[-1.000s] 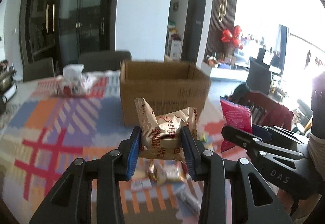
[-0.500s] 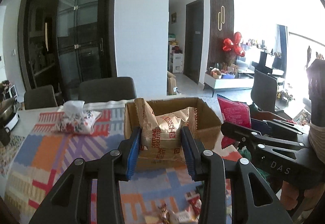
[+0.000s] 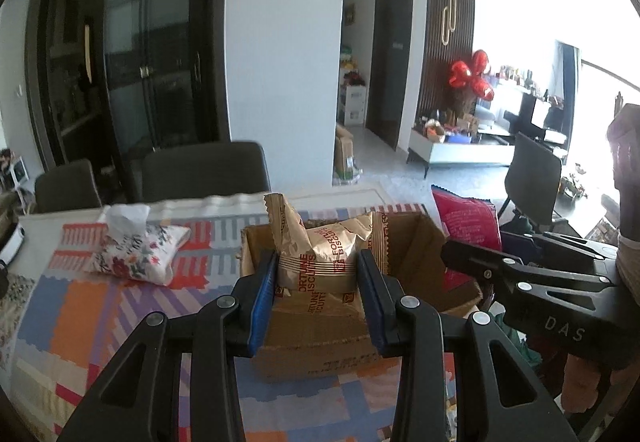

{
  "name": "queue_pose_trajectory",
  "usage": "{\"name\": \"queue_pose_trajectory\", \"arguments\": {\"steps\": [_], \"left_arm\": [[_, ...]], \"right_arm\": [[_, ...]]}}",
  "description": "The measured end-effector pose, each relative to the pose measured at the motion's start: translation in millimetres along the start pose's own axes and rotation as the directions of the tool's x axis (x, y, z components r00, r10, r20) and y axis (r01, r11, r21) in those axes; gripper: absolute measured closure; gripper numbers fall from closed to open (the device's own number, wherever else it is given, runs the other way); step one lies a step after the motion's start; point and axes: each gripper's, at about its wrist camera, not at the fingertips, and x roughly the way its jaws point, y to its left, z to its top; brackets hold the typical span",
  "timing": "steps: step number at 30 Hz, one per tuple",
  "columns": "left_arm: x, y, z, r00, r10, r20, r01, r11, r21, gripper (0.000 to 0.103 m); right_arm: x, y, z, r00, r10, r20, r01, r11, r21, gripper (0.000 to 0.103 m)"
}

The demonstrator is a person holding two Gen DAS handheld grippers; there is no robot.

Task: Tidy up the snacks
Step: 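Carry both held bags up and over the cardboard box, then open both tools to drop the bags into the box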

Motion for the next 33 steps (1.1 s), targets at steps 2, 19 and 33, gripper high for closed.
{"name": "queue_pose_trajectory", "arguments": {"steps": [2,19,33], "left_arm": [[11.6,-1.9,2.7,0.999,-0.012,-0.030,0.012,1.000,-0.015,0.064],[24.6,0.9,-11.1,0.993,0.076,-0.086,-0.078,0.997,-0.015,0.035],[-81.5,-24.7,-66.6,0.996,0.074,0.049,-0.078,0.993,0.083,0.027]], "right_arm": [[14.7,-6.8,3.5,1.000,0.004,-0.031,-0.003,1.000,0.015,0.067],[42.6,-19.5,-5.9,0.993,-0.080,-0.087,0.083,0.996,0.024,0.040],[-46.0,11.9,-58.6,0.998,-0.052,0.037,0.053,0.998,-0.017,0.040]]}}
